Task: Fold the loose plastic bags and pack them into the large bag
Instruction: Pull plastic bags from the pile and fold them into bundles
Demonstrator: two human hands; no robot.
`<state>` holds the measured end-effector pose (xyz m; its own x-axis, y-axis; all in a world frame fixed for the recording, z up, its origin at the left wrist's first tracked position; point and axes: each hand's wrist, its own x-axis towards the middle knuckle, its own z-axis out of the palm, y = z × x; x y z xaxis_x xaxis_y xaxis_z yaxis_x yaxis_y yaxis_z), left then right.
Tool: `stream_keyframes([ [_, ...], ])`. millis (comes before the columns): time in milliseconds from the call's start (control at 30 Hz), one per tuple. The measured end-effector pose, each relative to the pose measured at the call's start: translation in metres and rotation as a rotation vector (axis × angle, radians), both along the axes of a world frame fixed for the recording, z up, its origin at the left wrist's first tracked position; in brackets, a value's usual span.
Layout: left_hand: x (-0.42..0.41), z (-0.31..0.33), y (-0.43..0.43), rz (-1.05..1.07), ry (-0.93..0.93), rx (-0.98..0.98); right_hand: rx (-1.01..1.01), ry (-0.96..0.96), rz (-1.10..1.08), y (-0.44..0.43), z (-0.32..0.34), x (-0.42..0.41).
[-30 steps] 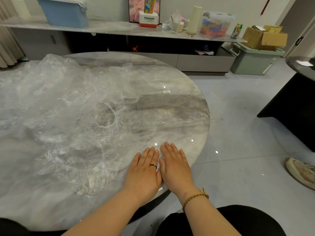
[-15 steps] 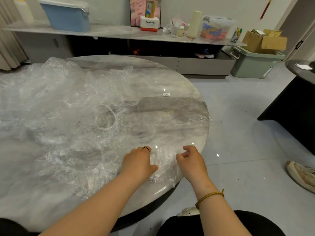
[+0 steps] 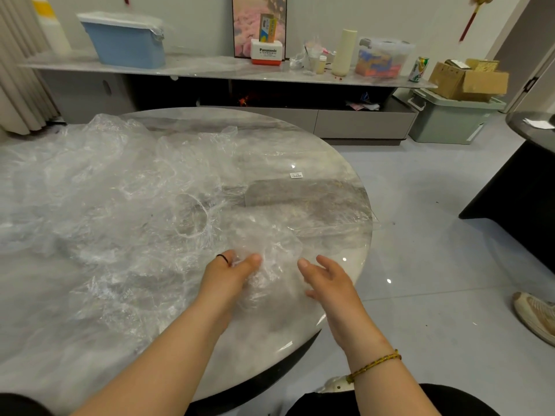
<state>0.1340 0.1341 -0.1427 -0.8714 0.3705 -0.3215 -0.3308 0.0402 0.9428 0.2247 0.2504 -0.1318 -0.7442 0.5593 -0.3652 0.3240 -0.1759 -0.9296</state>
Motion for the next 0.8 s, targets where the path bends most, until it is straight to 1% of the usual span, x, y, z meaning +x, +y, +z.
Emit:
stream_keyframes([
  [67,0.004,0.005,-0.001,0.037,-0.035,0.077,-0.118,0.039,0.094,-0.012,0.002,-0.001],
  [133,0.009,0.003,0.0,0.041,-0.034,0.111,-0.142,0.073,0.146,-0.023,0.001,-0.002],
  [167,0.011,0.002,0.0,0.036,-0.028,0.108,-0.134,0.094,0.134,-0.027,0.001,-0.004],
  [267,0.019,-0.001,0.0,-0.007,-0.002,0.061,-0.117,0.178,0.008,-0.028,0.005,-0.011],
  [367,0.018,-0.005,-0.004,-0.063,0.019,0.0,-0.064,0.224,-0.111,-0.03,0.006,-0.021],
  [500,0.009,0.002,-0.014,-0.199,0.049,-0.022,-0.039,0.274,-0.225,-0.029,0.017,-0.036],
  [567,0.001,0.01,-0.019,-0.183,0.113,-0.046,0.004,0.312,-0.29,-0.017,0.029,-0.044],
  [633,-0.011,0.017,-0.024,-0.153,0.225,-0.083,0.046,0.334,-0.341,0.0,0.042,-0.051],
  [733,-0.03,0.024,-0.022,-0.112,0.374,-0.158,0.086,0.329,-0.359,0.029,0.062,-0.061],
  [800,-0.043,0.024,-0.015,-0.149,0.453,-0.226,0.087,0.306,-0.343,0.049,0.074,-0.068],
])
